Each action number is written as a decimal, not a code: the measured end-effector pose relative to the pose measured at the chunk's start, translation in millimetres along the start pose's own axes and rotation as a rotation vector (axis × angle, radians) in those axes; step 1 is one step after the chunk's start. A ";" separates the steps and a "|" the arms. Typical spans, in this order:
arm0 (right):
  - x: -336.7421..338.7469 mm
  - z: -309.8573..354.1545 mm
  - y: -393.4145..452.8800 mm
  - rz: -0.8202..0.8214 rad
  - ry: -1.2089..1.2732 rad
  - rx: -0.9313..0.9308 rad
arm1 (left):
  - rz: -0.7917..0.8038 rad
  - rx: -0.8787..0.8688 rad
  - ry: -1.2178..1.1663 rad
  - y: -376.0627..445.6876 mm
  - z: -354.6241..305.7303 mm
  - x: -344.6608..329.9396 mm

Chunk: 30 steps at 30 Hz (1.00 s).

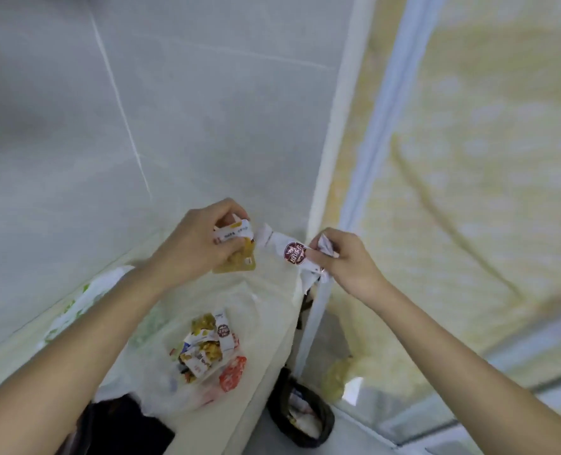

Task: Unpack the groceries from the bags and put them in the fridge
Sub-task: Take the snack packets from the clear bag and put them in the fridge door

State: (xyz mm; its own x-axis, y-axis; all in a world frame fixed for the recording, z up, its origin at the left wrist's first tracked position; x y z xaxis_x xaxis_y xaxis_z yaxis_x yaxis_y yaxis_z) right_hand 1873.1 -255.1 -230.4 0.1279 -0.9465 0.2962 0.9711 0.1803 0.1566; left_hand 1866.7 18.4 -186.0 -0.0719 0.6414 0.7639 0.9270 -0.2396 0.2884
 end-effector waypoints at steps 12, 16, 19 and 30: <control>278.7 89.1 -310.4 -0.836 -0.122 -0.156 | 0.478 -0.749 -0.307 50.7 -364.2 -175.0; 327.7 110.3 -435.8 -1.090 -0.177 -0.200 | 0.589 -0.941 -0.392 7.8 -493.6 -232.0; 347.8 124.7 -523.6 -1.268 -0.209 -0.232 | 0.647 -1.073 -0.462 -40.3 -578.0 -267.9; 333.7 165.4 -761.3 -1.908 -0.378 -0.385 | 0.967 -1.406 -0.720 -236.7 -788.0 -360.6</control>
State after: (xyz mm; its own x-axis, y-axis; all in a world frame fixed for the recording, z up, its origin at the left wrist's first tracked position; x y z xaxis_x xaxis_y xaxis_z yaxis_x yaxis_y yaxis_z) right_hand 1143.2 -663.9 -94.9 -0.9383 0.2964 0.1783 -0.2362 -0.9256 0.2958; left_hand 1383.3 -730.5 -74.8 0.7325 -0.0131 0.6807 -0.4332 -0.7803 0.4511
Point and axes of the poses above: each hand's wrist, its own y-axis towards the middle knuckle, its own x-axis out of the back of the hand, z = x × y, the point moved 2 cm from there along y, towards the middle knuckle, and after that the axes turned 10 degrees about y, right-handed, at the moved point
